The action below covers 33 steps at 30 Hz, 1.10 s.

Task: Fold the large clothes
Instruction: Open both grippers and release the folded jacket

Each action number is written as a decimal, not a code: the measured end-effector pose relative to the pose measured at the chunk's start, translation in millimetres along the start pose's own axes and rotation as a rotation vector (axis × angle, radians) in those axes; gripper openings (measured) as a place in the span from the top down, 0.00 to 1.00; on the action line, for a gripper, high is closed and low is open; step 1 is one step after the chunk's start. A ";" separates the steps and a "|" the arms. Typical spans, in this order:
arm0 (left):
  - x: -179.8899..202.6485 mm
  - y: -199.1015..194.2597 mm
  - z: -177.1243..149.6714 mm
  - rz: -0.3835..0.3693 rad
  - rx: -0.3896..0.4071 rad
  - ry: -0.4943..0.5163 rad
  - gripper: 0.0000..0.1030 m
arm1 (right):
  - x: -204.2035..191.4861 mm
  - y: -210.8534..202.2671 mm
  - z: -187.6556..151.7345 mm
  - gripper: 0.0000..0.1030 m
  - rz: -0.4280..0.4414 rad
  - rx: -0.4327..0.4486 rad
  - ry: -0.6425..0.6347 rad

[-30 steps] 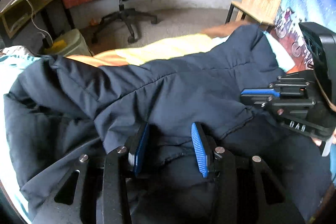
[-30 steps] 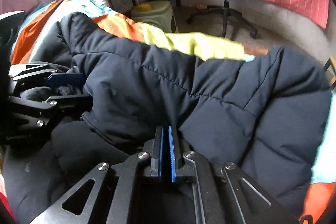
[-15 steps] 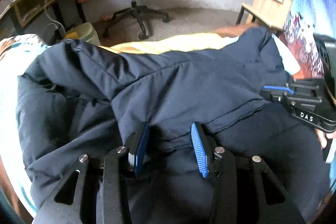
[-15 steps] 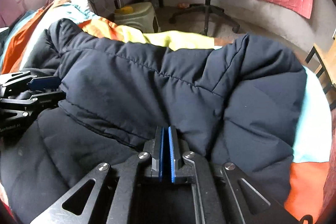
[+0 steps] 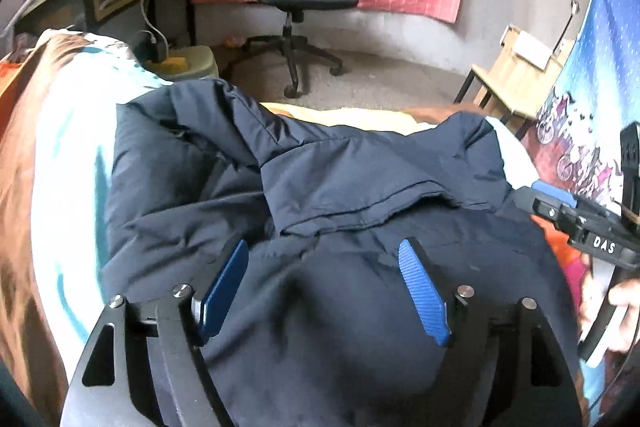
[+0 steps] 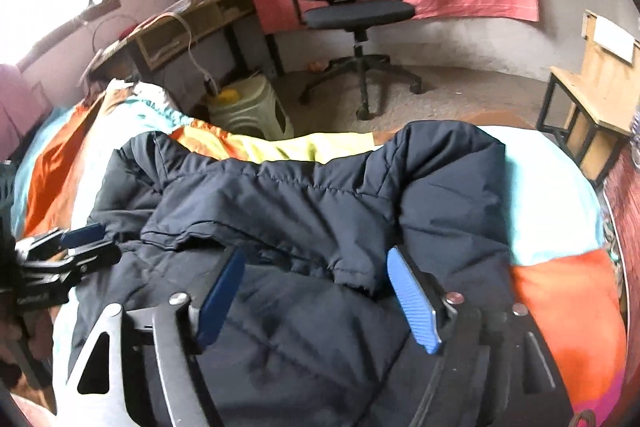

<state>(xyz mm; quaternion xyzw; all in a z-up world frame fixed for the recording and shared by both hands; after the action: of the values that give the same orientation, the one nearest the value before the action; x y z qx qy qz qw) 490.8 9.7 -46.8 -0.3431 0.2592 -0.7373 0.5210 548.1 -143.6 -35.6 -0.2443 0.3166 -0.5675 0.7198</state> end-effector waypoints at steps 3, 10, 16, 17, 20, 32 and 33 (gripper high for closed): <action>4.4 -24.3 -6.6 -0.009 0.019 -0.022 0.17 | -7.1 -20.1 -4.7 0.14 -0.011 0.033 0.020; 16.2 -78.4 -22.1 0.006 0.108 -0.023 0.05 | -26.6 -68.0 -28.1 0.00 -0.019 0.085 0.011; 26.9 -116.8 -44.4 0.023 0.171 -0.005 0.02 | -36.7 -107.0 -53.6 0.00 -0.033 0.114 0.030; 30.8 -122.5 -49.2 0.023 0.178 0.009 0.02 | -37.9 -112.3 -58.3 0.00 -0.041 0.117 0.032; 41.1 -134.0 -64.9 0.016 0.179 0.036 0.02 | -40.0 -133.7 -75.2 0.00 -0.074 0.123 0.053; 70.4 -152.4 -129.5 0.007 0.183 0.075 0.02 | -54.6 -188.2 -134.3 0.00 -0.087 0.081 0.050; 72.4 -151.0 -136.2 0.014 0.176 0.081 0.02 | -53.6 -190.2 -140.5 0.00 -0.077 0.087 0.055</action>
<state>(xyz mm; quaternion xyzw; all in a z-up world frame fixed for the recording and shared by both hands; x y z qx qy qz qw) 279.9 -6.6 -3.8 -0.2641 0.2166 -0.7667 0.5436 310.8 -135.5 13.6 -0.2089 0.3018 -0.6144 0.6985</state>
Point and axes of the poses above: each gripper's, at about its wrist camera, not at the fingertips, and y roughly the way its jaws point, x to its right, z to its top, the point moved 7 cm from there along y, roughly the way its jaws point, and after that the axes turned 4 degrees about -z, right-handed, at the moved point
